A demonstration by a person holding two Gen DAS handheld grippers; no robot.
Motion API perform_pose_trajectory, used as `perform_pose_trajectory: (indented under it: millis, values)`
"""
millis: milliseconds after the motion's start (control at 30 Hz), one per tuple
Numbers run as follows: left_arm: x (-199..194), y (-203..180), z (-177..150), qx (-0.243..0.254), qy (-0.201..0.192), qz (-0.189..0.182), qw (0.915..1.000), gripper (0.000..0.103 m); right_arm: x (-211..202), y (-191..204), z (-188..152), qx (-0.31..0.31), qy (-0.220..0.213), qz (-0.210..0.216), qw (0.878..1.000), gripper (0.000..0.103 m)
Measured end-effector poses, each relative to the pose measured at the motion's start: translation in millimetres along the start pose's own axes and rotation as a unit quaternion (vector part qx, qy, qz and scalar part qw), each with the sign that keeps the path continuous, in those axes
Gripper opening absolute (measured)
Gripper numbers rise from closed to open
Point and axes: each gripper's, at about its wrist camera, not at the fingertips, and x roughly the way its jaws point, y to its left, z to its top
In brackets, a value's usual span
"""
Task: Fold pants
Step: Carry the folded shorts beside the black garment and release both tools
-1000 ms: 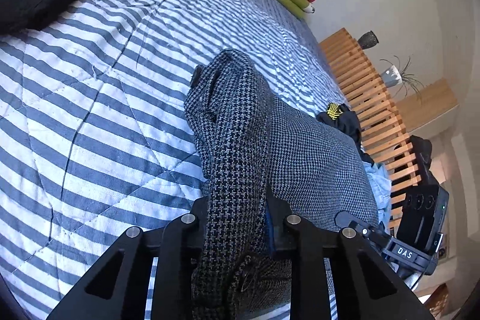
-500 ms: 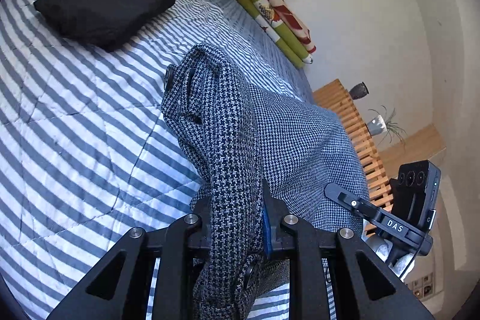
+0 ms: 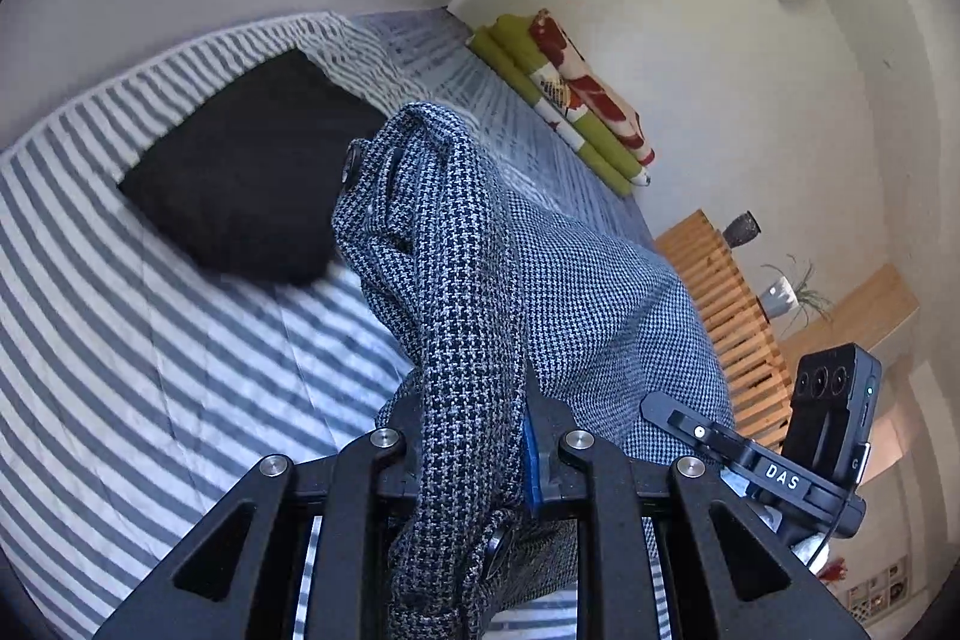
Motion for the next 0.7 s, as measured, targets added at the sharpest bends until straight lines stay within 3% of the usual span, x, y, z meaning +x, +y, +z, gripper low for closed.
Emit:
perform_pose_trajectory:
  millis: [200, 400, 600, 633, 700]
  values:
    - [-8, 33, 102, 0.012, -0.046, 0.043, 0.9979, 0.021, 47, 55, 60, -0.017, -0.04, 0.019, 0.999, 0.019]
    - [10, 92, 175, 0.006, -0.063, 0.068, 0.9957, 0.02, 121, 81, 105, -0.006, -0.046, 0.037, 0.998, 0.019]
    - [57, 155, 209, -0.011, -0.054, 0.086, 0.9948, 0.021, 200, 75, 126, 0.024, -0.031, 0.049, 0.998, 0.019]
    - [69, 167, 211, -0.014, -0.046, 0.094, 0.9945, 0.023, 214, 73, 127, 0.028, -0.025, 0.047, 0.998, 0.019]
    - [96, 192, 214, -0.028, -0.025, 0.145, 0.9888, 0.036, 244, 65, 124, 0.03, 0.0, 0.036, 0.999, 0.023]
